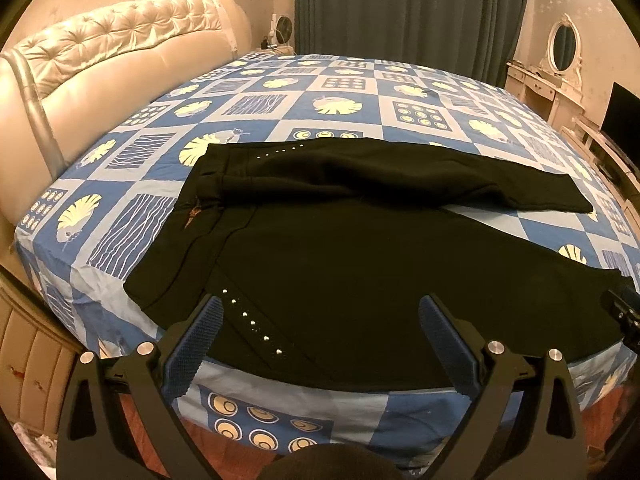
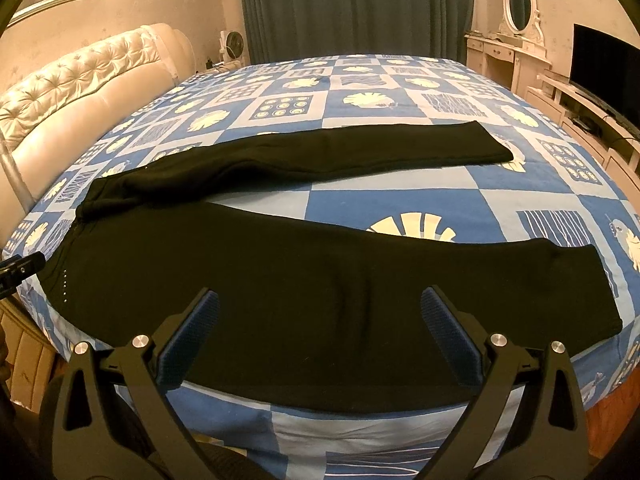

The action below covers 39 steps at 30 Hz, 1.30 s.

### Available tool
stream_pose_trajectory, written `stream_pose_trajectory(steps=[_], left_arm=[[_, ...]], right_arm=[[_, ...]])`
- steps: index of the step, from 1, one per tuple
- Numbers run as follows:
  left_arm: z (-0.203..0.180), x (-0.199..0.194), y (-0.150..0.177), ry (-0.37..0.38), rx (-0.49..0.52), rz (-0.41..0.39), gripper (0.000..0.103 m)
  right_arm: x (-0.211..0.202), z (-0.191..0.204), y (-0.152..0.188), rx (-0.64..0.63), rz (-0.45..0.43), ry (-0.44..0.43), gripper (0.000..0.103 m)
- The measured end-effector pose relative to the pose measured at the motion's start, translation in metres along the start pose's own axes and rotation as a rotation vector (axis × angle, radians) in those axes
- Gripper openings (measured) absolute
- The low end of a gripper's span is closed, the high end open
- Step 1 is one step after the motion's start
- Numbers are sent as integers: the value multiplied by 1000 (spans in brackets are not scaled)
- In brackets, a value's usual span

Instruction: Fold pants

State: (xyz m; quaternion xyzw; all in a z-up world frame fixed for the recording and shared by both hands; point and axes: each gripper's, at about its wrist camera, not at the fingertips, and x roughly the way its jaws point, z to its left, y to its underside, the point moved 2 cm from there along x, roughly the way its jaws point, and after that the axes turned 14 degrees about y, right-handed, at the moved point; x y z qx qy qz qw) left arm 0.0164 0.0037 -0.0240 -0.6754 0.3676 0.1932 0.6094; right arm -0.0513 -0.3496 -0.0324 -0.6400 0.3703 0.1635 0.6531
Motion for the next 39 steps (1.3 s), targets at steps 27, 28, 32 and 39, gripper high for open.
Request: stream_pose_trajectory(steps=[27, 28, 32, 39], left_arm=[[0, 3, 2, -6, 2, 12, 98], [-1, 3, 2, -6, 3, 13, 98], [0, 3, 5, -12, -2, 17, 98], [8, 12, 1, 104, -31, 115, 98]], right_arm=[[2, 7, 6, -11, 13, -14, 101], [2, 7, 6, -12, 15, -15, 101], [2, 9, 9, -19, 25, -23, 101], [0, 14, 8, -57, 24, -38, 101]])
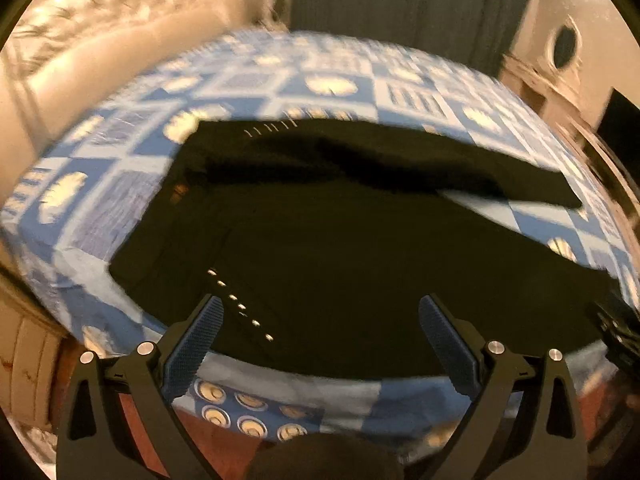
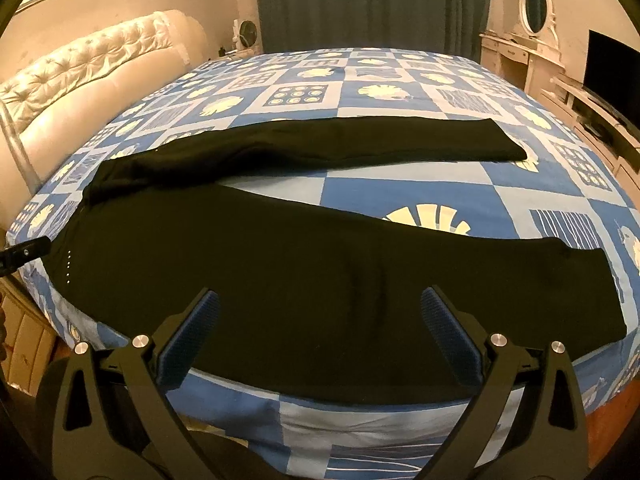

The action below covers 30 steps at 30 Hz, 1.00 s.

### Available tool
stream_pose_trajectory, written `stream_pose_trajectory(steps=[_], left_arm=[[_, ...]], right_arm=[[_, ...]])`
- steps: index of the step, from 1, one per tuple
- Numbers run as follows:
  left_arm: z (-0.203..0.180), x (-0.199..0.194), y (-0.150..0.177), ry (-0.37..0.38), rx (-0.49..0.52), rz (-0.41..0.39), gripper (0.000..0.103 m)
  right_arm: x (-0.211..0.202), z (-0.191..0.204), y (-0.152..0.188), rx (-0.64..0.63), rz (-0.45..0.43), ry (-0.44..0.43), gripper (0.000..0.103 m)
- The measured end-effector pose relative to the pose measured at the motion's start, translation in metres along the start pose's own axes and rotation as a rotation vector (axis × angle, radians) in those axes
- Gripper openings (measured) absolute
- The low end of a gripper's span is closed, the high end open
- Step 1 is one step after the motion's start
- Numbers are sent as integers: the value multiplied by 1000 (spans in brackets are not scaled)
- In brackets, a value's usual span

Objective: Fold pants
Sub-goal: 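Grasp the black pants edge with the left tool while the right tool grasps beside it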

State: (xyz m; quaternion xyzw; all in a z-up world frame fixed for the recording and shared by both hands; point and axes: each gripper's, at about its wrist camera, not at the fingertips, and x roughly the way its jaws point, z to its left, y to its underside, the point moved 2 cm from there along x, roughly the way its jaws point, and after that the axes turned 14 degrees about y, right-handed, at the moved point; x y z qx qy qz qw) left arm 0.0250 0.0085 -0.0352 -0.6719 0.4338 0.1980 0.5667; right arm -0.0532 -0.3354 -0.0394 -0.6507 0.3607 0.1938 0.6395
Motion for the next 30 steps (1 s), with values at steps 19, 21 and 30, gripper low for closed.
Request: stream_pose_trajectory(steps=[19, 21, 30], left_arm=[[277, 104, -171, 241, -225, 80, 97], [298, 125, -177, 288, -280, 92, 97], [292, 151, -207, 449, -234, 109, 97]], right_arm=[[52, 35, -94, 14, -12, -172, 101], [64, 41, -103, 16, -10, -181, 101], [111, 62, -116, 20, 37, -234, 101]])
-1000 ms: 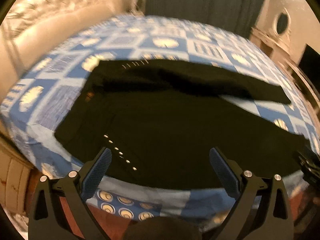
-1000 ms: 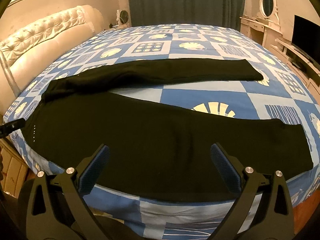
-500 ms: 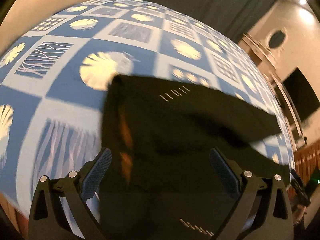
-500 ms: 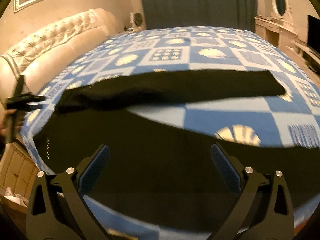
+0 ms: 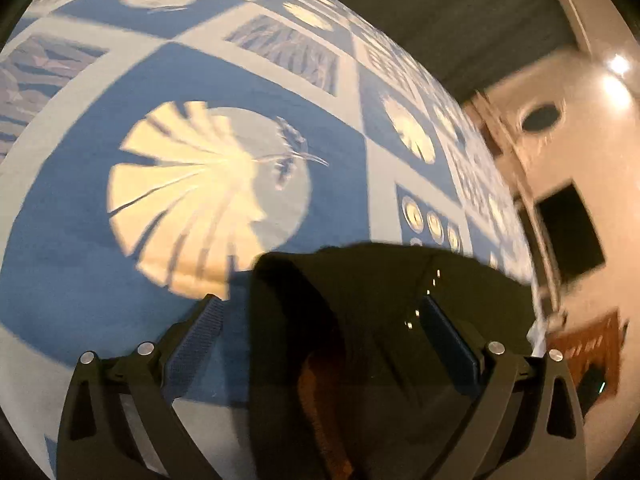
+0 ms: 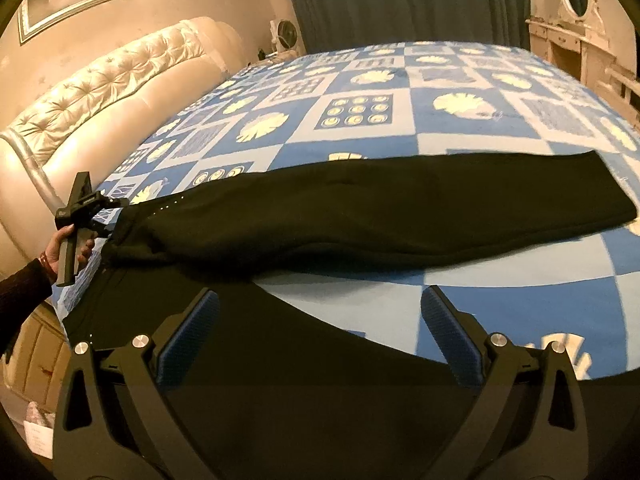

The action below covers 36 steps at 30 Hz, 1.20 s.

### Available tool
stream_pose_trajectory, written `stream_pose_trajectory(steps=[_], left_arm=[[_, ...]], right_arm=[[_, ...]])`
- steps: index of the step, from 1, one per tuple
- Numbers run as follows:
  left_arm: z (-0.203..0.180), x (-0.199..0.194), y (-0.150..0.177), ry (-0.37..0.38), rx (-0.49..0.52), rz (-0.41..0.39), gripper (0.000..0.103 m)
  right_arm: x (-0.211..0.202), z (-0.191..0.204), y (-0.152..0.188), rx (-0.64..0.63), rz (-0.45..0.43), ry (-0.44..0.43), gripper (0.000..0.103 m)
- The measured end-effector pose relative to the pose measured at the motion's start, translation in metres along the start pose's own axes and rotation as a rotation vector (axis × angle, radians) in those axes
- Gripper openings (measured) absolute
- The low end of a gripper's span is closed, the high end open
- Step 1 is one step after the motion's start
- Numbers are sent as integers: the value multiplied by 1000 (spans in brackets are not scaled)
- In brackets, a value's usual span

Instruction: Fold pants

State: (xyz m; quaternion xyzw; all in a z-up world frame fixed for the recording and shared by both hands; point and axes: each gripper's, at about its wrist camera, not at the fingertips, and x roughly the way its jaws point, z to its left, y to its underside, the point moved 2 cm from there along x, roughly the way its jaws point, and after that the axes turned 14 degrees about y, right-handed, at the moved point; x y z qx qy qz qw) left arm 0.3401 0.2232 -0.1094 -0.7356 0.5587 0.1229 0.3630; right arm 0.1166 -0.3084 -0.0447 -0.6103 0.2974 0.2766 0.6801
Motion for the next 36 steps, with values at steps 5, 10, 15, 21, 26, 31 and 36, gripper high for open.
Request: stream_pose_trajectory(steps=[5, 10, 15, 21, 26, 31, 36], left_arm=[[-2, 13, -3, -25, 36, 47, 16], [20, 18, -3, 63, -101, 14, 15], [25, 15, -3, 104, -120, 20, 14], [20, 18, -5, 75, -81, 48, 14], [15, 23, -8, 23, -53, 84, 15], [9, 21, -8, -1, -25, 91, 9], [-17, 1, -6, 51, 57, -35, 8]], right_arm=[[20, 4, -11, -10, 40, -93, 101], [47, 10, -49, -139, 78, -177, 101], [107, 15, -116, -402, 110, -63, 101], [185, 27, -152, -574, 223, -33, 68], [220, 43, -143, -686, 321, -50, 60], [200, 41, -144, -642, 299, -68, 12], [131, 45, -138, -663, 63, 3, 10]])
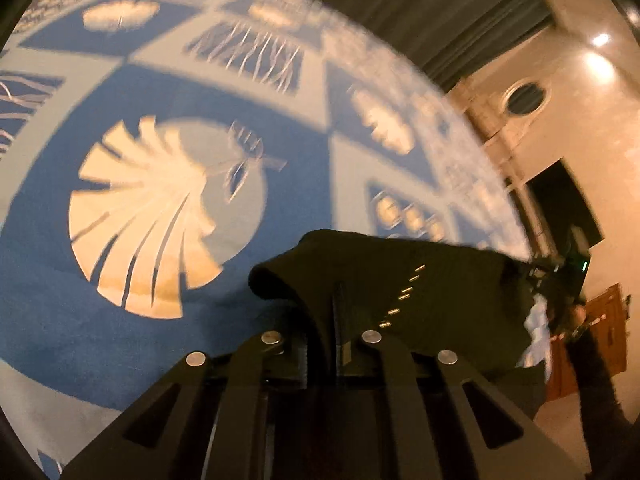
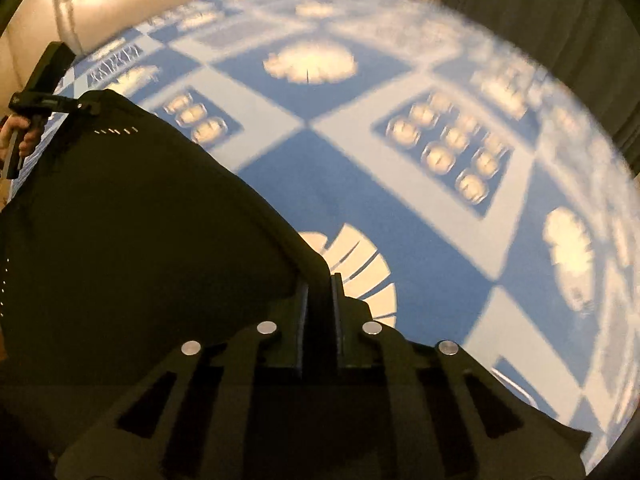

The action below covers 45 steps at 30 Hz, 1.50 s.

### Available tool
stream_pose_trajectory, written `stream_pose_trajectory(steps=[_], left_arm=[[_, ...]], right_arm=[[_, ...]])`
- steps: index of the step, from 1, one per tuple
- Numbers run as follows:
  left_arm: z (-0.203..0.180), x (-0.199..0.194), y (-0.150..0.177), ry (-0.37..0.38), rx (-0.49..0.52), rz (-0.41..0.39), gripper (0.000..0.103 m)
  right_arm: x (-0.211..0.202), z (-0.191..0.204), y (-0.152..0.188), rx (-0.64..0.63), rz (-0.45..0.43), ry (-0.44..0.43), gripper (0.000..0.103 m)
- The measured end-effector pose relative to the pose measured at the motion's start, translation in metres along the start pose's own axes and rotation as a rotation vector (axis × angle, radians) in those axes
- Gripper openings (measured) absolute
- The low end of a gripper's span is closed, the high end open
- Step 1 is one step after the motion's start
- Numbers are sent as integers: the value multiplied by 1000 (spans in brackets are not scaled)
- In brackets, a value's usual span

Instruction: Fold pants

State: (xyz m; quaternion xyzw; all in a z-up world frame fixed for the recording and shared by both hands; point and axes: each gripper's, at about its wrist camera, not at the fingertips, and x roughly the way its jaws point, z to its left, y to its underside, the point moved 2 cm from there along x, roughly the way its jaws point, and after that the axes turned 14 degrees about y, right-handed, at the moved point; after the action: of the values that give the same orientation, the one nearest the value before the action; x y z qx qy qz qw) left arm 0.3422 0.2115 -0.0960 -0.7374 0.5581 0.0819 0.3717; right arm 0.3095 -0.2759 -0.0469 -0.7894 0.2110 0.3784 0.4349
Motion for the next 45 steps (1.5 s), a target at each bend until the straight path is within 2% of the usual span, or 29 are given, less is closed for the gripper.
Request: stream_pose_trajectory(steps=[6, 9, 11, 13, 14, 17, 19, 21, 23, 25, 26, 27, 28, 30, 31, 33, 35, 41, 43, 44, 45], left_arm=[[-48, -46, 17, 162, 94, -115, 8], [-68, -73, 43, 230, 122, -159, 9], [-74, -87, 71, 252, 117, -163, 9], [-74, -95, 101, 260, 102, -144, 10], [-73, -97, 115, 251, 90, -129, 12], [-59, -102, 162, 223, 20, -77, 25], [-51, -104, 187, 168, -21, -48, 30], [-50, -110, 205, 114, -37, -57, 39], [-50, -126, 221, 106, -98, -120, 52], [-53, -140, 229, 132, -164, -204, 63], [-56, -144, 231, 131, -178, -233, 72], [-62, -144, 233, 140, -189, -260, 76], [-67, -143, 234, 145, -196, -267, 76], [-72, -132, 233, 143, -215, -268, 77], [-74, -123, 232, 139, -227, -264, 77], [-72, -114, 234, 116, -256, -257, 77], [-69, -104, 235, 109, -298, -265, 76], [-58, -97, 232, 92, -381, -340, 76], [-55, -93, 230, 76, -393, -347, 67], [-54, -91, 230, 56, -392, -339, 43], [-52, -88, 230, 36, -398, -318, 30]], right_arm=[[-103, 28, 42, -6, -229, 174, 10], [-145, 58, 86, -16, -273, 207, 10], [-159, 80, 118, -44, -265, 218, 10], [-161, 107, 153, -55, -215, 199, 10], [-159, 116, 167, -65, -187, 193, 10], [-149, 135, 196, -49, -108, 142, 12], [-146, 142, 209, -12, -62, 111, 15], [-152, 139, 212, 86, -55, 73, 24], [-157, 126, 213, 237, -34, -22, 50], [-161, 106, 219, 455, -17, -129, 59], [-161, 99, 224, 562, -3, -198, 59], [-159, 89, 232, 706, 1, -277, 59], [-158, 84, 240, 828, 1, -338, 59], [-153, 82, 253, 980, 8, -424, 60], [-148, 82, 256, 1029, 20, -439, 60], [-140, 84, 262, 1101, 43, -457, 60], [-140, 85, 265, 1143, 26, -465, 60], [-130, 90, 262, 1240, 11, -503, 60], [-127, 90, 263, 1270, 5, -500, 60], [-126, 90, 265, 1287, 1, -501, 60], [-124, 90, 266, 1304, -3, -499, 60]])
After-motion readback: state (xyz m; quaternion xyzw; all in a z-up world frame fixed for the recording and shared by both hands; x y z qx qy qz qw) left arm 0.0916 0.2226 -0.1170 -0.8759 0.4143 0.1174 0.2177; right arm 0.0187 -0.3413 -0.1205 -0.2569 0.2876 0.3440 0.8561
